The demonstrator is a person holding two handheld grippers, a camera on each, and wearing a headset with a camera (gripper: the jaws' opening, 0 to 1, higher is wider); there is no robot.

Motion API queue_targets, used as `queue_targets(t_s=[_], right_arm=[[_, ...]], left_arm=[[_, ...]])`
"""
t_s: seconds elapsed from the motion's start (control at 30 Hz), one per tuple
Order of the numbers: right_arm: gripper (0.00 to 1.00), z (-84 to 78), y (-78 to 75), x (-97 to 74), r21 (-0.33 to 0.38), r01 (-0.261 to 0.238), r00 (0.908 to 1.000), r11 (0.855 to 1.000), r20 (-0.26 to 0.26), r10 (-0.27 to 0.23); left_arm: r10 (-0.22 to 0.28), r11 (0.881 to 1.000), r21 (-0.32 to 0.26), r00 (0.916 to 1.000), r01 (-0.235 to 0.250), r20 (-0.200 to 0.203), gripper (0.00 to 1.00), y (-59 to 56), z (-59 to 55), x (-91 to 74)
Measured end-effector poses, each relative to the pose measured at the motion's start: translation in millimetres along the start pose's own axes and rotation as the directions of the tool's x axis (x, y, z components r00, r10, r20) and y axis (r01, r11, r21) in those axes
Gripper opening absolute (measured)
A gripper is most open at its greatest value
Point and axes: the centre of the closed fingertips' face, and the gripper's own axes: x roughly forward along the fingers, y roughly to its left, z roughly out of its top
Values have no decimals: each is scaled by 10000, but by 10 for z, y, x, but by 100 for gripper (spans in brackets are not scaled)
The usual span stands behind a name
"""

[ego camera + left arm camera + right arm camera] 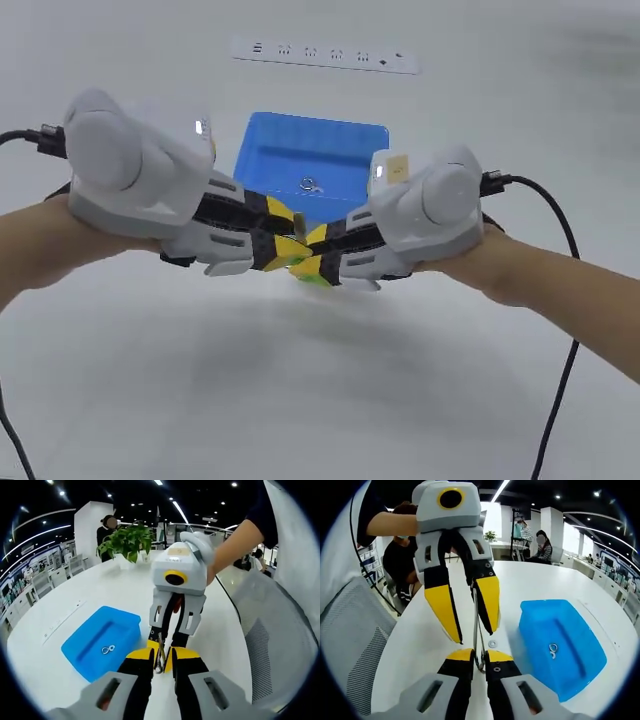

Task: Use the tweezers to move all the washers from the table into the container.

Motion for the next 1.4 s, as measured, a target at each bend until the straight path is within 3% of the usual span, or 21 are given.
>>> queue_targets(t_s=[0.4,0.6,0.93,1.17,1.4], right_arm=[[9,107,-8,-82,46,326,9992,9995,227,-327],[10,165,19,-187,103,487,9983,9988,330,-490],[10,318,22,-381,-59,790,9955,9969,523,-785],[9,465,-1,-495,-222,982,9929,9949,703,-964],[9,681,-57,-576,-435,1142,9886,9925,1033,-1092]], left_arm=[[716,9929,-1008,9935,-626,882,30,-14,67,-165],[1153,9836,-1526,9860,-963,1207,46,-94,64,-278],[1548,9728,-1921,9802,-1295,1231,69,-297,-23,-392],[1815,9595,-2438,9717,-1413,1512,78,-387,-24,-455],[1866,9558,-2590,9677,-1390,1694,85,-443,-32,-476]])
